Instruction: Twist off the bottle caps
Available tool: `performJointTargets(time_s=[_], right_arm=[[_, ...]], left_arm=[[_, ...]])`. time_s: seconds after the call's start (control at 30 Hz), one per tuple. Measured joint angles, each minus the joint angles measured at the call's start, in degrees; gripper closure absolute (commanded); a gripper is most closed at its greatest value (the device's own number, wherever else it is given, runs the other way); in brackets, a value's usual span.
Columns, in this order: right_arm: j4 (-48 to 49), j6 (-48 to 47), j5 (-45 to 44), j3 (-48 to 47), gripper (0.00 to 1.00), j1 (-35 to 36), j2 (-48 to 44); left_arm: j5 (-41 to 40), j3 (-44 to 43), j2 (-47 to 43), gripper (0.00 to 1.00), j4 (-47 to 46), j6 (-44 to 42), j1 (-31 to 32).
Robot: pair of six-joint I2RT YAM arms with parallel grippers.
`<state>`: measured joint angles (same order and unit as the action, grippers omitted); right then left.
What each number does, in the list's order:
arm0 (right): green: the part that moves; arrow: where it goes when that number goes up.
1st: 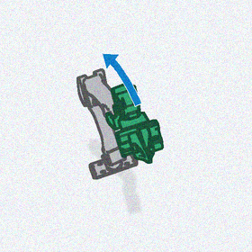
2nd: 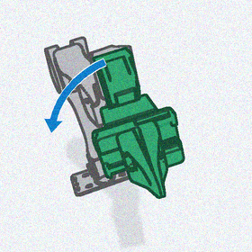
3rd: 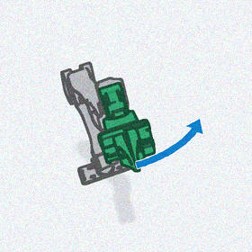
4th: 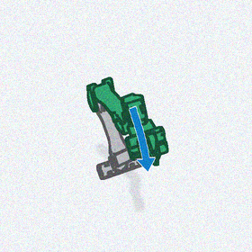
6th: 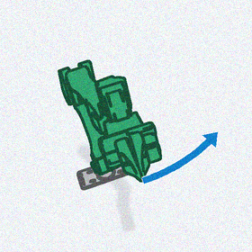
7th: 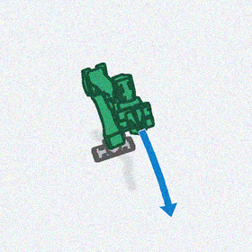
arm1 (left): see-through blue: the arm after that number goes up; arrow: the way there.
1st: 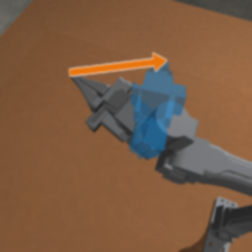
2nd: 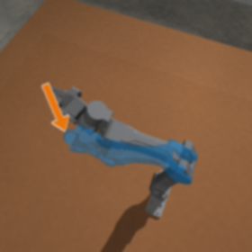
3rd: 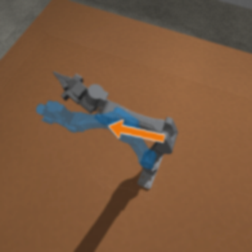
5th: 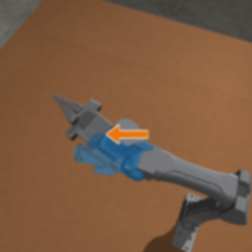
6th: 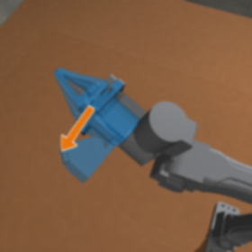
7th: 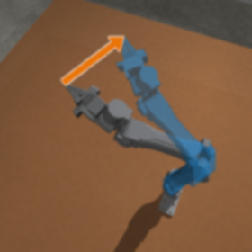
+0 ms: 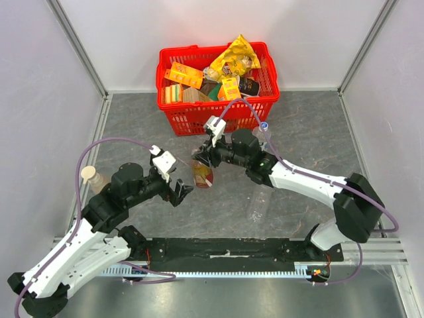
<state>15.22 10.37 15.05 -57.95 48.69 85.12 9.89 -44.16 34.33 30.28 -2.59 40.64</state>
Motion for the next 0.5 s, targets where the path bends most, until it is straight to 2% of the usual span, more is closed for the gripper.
performJointTargets(time_s=[0.23, 0.5], right_arm=[[6.3, 2.0, -2.2, -4.3, 1.0, 0.0, 7.6], [12.7, 3.9, -3.6, -8.1, 1.0, 0.0, 16.0]], left_arm=[[-8.4, 0.9, -1.2, 0.04, -0.1, 0.0, 0.0], [-10.1, 1.7, -2.3, 0.04, -0.5, 0.0, 0.0]])
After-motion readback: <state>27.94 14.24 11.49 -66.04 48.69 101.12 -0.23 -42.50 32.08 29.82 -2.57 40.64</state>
